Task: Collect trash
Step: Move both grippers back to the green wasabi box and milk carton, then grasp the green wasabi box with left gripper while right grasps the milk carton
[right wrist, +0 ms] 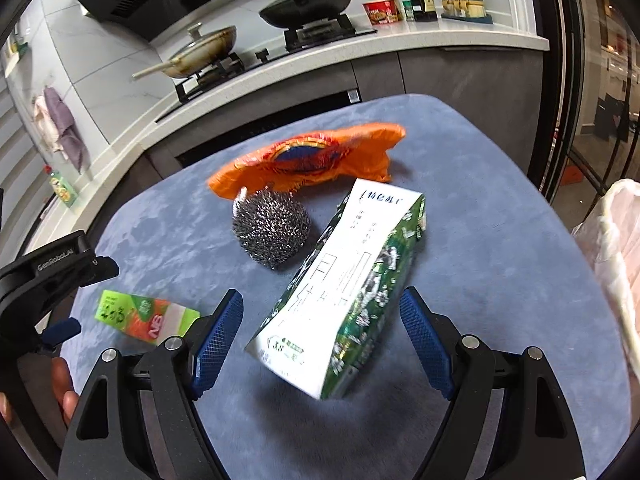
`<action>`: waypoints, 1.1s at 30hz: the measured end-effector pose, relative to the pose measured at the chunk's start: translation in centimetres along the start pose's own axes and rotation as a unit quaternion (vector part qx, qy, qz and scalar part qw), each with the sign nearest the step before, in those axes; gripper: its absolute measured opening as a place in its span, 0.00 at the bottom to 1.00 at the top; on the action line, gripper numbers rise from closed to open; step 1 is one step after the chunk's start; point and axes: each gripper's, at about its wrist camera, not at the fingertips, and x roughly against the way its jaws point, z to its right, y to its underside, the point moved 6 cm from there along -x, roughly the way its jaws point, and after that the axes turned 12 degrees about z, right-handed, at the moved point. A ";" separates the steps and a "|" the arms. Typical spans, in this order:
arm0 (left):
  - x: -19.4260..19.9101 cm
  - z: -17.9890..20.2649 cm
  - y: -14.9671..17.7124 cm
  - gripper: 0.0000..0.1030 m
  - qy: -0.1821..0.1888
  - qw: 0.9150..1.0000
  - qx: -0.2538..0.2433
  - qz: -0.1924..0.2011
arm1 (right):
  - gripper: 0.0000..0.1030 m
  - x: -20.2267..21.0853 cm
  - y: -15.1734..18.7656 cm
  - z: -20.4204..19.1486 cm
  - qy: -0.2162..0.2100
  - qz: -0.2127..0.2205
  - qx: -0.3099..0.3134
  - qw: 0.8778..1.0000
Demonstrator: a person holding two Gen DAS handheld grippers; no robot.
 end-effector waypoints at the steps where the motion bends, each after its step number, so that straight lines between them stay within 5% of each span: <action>1: -0.5 -0.1 0.1 0.88 -0.007 1.000 0.006 -0.008 | 0.75 -0.3 0.1 0.0 0.002 -0.002 0.001 1.000; 9: -3.6 -0.4 2.0 0.88 -0.050 0.997 0.014 -0.054 | 0.76 -1.7 0.5 0.8 0.012 -0.007 -0.001 1.000; 14: -3.6 -0.8 2.7 0.89 -0.043 0.998 0.002 -0.043 | 0.74 -1.3 0.6 1.2 0.012 -0.004 0.011 1.000; 20: -2.4 -0.4 3.4 0.73 0.003 0.999 -0.025 -0.041 | 0.66 -0.2 1.2 2.4 0.006 -0.009 0.013 1.000; 23: -1.6 0.2 3.9 0.64 0.026 0.998 -0.049 -0.038 | 0.52 0.4 1.6 3.0 0.005 -0.016 0.019 1.000; 33: 1.7 1.3 6.6 0.53 0.064 0.993 -0.096 -0.033 | 0.50 4.1 2.0 6.8 0.013 -0.008 0.002 1.000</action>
